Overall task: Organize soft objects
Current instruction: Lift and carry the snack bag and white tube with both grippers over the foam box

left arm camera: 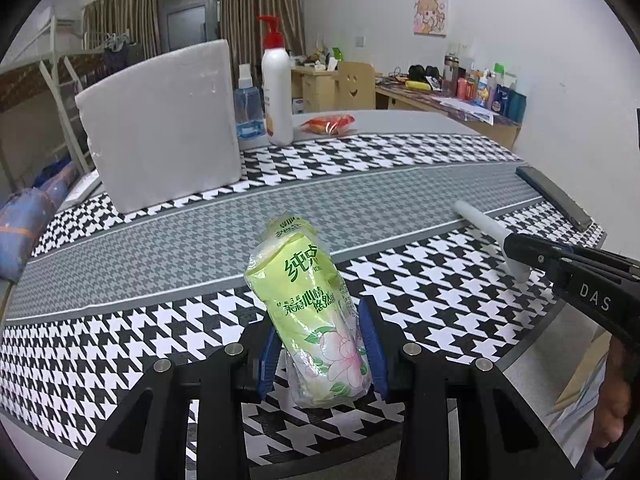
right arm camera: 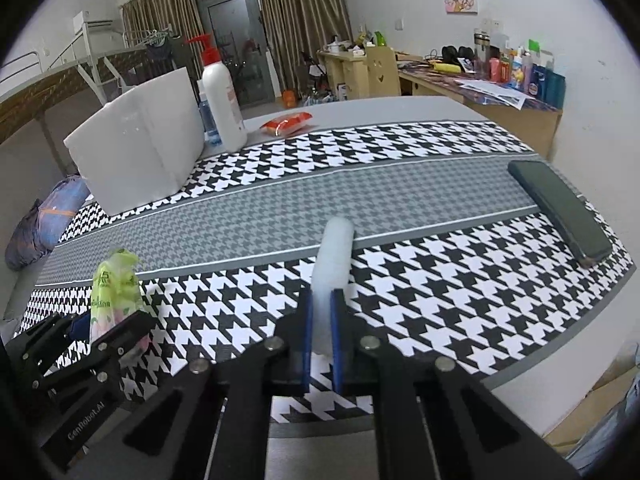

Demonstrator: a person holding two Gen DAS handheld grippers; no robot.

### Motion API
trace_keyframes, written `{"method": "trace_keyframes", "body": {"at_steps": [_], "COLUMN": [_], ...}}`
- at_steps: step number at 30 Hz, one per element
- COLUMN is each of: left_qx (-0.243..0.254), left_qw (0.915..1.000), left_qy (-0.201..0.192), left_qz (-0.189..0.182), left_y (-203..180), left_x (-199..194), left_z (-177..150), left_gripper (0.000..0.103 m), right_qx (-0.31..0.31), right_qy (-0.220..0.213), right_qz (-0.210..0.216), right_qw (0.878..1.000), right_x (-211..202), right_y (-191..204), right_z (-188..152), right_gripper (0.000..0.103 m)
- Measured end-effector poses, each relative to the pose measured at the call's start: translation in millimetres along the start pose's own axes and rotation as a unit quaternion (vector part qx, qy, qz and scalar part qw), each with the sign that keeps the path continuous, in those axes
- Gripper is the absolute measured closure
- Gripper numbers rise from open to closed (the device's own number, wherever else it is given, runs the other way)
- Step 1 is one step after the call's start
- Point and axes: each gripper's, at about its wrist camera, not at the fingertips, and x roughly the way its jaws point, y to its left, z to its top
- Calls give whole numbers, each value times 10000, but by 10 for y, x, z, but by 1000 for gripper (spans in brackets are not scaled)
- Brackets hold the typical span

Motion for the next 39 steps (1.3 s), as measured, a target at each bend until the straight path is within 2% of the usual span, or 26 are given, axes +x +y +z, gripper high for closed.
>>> {"method": "trace_keyframes", "body": {"at_steps": [15,39], "left_qx": [50,157], "left_qw": [9994,9973], "left_qy": [-334,-715], "left_qz": [-64,-107], "left_y": [27,195], "left_x": [-191,-396], "left_z": [130,372], "left_gripper": [63,63], "right_qx": [-13,-235], "right_qy": [-281,-628], "right_qz": [80,211], "right_qw": [9996,9975], "right_x": [-167,-253], "right_y": [11,284], "right_z": [36,215], "right_gripper": [92,92]}}
